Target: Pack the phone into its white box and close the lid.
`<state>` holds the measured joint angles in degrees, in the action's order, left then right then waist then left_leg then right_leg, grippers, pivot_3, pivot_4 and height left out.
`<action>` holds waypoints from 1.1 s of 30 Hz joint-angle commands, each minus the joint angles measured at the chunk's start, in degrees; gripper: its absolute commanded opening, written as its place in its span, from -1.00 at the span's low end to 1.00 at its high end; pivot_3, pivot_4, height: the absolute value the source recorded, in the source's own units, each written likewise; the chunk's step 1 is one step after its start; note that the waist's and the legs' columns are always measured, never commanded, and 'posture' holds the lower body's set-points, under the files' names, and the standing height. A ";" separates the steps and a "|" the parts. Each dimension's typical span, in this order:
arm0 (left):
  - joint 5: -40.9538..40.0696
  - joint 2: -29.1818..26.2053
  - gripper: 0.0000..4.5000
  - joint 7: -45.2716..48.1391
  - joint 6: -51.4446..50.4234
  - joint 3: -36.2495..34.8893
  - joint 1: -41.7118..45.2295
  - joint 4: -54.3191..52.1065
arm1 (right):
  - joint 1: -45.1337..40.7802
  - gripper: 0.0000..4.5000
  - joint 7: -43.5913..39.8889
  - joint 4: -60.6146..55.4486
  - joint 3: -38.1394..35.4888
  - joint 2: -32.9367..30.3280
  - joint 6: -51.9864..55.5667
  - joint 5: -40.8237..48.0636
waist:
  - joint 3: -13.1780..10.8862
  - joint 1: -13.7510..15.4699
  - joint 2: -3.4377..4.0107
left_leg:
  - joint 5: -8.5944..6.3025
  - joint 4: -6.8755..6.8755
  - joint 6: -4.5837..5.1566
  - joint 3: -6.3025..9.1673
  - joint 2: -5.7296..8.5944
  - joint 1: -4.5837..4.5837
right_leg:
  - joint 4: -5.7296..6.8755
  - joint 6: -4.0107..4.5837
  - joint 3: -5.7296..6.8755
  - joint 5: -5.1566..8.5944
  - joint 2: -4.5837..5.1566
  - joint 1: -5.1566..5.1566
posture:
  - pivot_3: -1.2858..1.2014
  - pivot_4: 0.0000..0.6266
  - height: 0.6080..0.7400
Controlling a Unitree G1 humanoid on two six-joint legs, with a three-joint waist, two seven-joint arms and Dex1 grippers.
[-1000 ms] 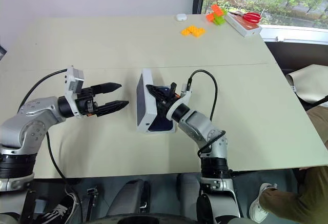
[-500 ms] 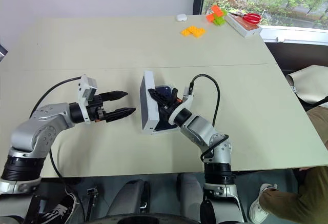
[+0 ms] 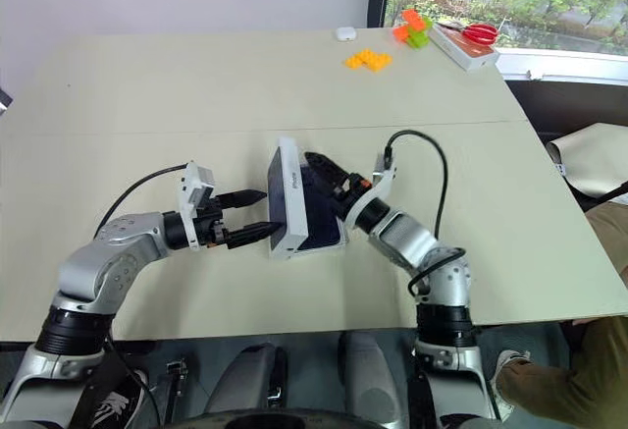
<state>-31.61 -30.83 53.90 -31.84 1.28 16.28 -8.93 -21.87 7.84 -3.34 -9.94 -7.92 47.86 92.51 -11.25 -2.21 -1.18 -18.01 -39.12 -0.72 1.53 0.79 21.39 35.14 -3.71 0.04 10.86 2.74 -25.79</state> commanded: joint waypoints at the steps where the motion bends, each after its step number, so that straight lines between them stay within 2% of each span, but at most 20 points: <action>1: 0.92 0.58 1.00 0.01 2.00 0.13 0.01 0.00 | -1.87 0.48 -4.20 -3.60 -1.72 -3.84 1.93 0.55 | 0.00 0.04 0.00 | 0.00 0.00 0.00 0.00 0.00 0.00 | 0.00 0.00 0.00 0.00 0.00 0.00 | 0.03 -0.52 1.00; 3: 0.94 1.28 1.00 -0.37 2.11 0.00 0.52 0.51 | -2.06 0.48 -9.85 -5.00 -1.47 -9.31 2.98 -4.53 | -0.01 0.13 0.01 | 0.00 0.00 0.00 0.00 0.00 0.02 | -0.01 0.00 0.00 0.00 0.00 0.00 | 0.03 -0.52 1.00; 5: 0.95 1.47 1.00 -0.36 1.91 -0.10 0.80 0.62 | -1.62 0.48 -21.47 -7.39 2.89 -18.00 -0.60 -18.28 | -0.02 0.36 0.03 | 0.00 0.00 0.00 -0.03 0.03 0.03 | -0.05 -0.01 0.00 0.00 0.03 0.01 | 0.03 -0.52 1.00; 8: 0.86 1.65 1.00 -0.63 1.62 -0.53 0.65 0.61 | -0.73 0.48 -34.18 -6.74 8.81 -26.14 -7.97 -33.61 | 0.01 0.80 -0.02 | 0.00 -0.01 0.01 -0.05 0.11 0.01 | -0.10 -0.03 0.00 0.02 0.06 0.05 | 0.03 -0.52 1.00; 12: -0.09 1.19 1.00 -1.96 0.26 -2.51 0.36 0.83 | -0.12 0.48 -44.23 -5.47 13.58 -30.11 -15.94 -46.88 | 0.01 1.07 -0.01 | -0.02 -0.01 0.03 -0.06 -0.06 -0.04 | -0.09 -0.17 0.00 0.10 -0.13 0.05 | 0.03 -0.52 1.00; 15: -0.44 0.37 1.00 -3.04 -0.56 -4.55 0.38 1.33 | -1.93 0.48 -46.32 -3.98 12.63 -29.20 -17.96 -50.40 | 0.00 1.23 -0.02 | -0.01 -0.02 0.02 -0.06 -0.15 -0.06 | -0.05 -0.02 0.01 0.01 -0.21 0.05 | 0.03 -0.52 1.00; 18: -0.02 -0.34 1.00 -4.02 -1.18 -5.24 0.12 1.30 | -3.46 0.12 -48.83 -1.96 11.92 -28.36 -19.42 -52.87 | 0.00 1.33 -0.02 | -0.01 -0.07 0.02 -0.08 -0.15 -0.07 | -0.04 0.06 0.01 -0.04 -0.20 0.05 | 0.03 -0.52 1.00; 20: 0.10 -0.54 1.00 -4.89 -1.50 -5.50 -0.09 1.13 | -3.57 -0.37 -50.56 -1.80 13.60 -29.03 -21.71 -57.05 | 0.00 1.44 -0.02 | -0.01 -0.08 0.02 -0.08 -0.15 -0.07 | -0.04 0.06 0.01 -0.04 -0.19 0.06 | 0.03 -0.52 1.00; 21: -0.27 -0.85 1.00 -5.16 -2.67 -5.76 -0.47 0.95 | -3.38 -0.54 -51.51 -1.55 14.73 -29.32 -23.51 -59.70 | 0.00 1.46 -0.02 | -0.01 -0.08 0.02 -0.07 -0.15 -0.07 | -0.05 0.06 0.01 -0.04 -0.19 0.06 | 0.03 -0.52 1.00; 22: -0.41 -1.18 1.00 -5.39 -3.70 -5.84 -0.86 0.84 | -3.19 -0.83 -52.24 -1.39 15.24 -29.33 -24.52 -61.34 | 0.00 1.49 -0.02 | -0.01 -0.07 0.02 -0.07 -0.15 -0.06 | -0.06 0.06 0.01 -0.04 -0.19 0.06 | 0.03 -0.52 1.00; 23: 0.19 -1.43 1.00 -5.59 -3.67 -5.55 -1.37 0.79 | -3.07 -0.99 -52.86 -1.26 15.64 -29.33 -25.40 -62.91 | 0.00 1.49 -0.02 | -0.01 -0.06 0.02 -0.07 -0.14 -0.05 | -0.06 0.06 0.01 -0.04 -0.18 0.06 | 0.03 -0.52 1.00; 27: 3.92 -2.02 1.00 -6.33 -4.19 -0.64 -2.21 0.28 | -3.04 -0.99 -52.90 1.43 18.33 -29.10 -30.95 -72.04 | 0.00 1.50 -0.02 | -0.02 -0.06 0.02 -0.07 -0.03 -0.04 | -0.07 0.06 0.01 -0.04 -0.04 0.06 | 0.03 -0.52 1.00; 33: 6.89 -2.77 1.00 -7.35 -4.90 2.19 -0.53 -0.33 | -2.34 -0.99 -54.07 1.34 20.76 -28.18 -33.94 -78.05 | 0.01 1.59 -0.02 | -0.01 -0.08 0.01 -0.03 0.06 -0.08 | -0.05 0.07 0.01 -0.04 0.03 0.12 | 0.03 -0.52 1.00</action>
<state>-25.76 -32.96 46.71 -37.00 2.86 15.35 -7.61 -24.25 -46.36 -0.86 10.97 -36.50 16.21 16.33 -11.25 -0.62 -1.19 -18.01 -39.20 -0.71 1.51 0.85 21.30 35.09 -3.64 0.05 10.82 2.76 -25.67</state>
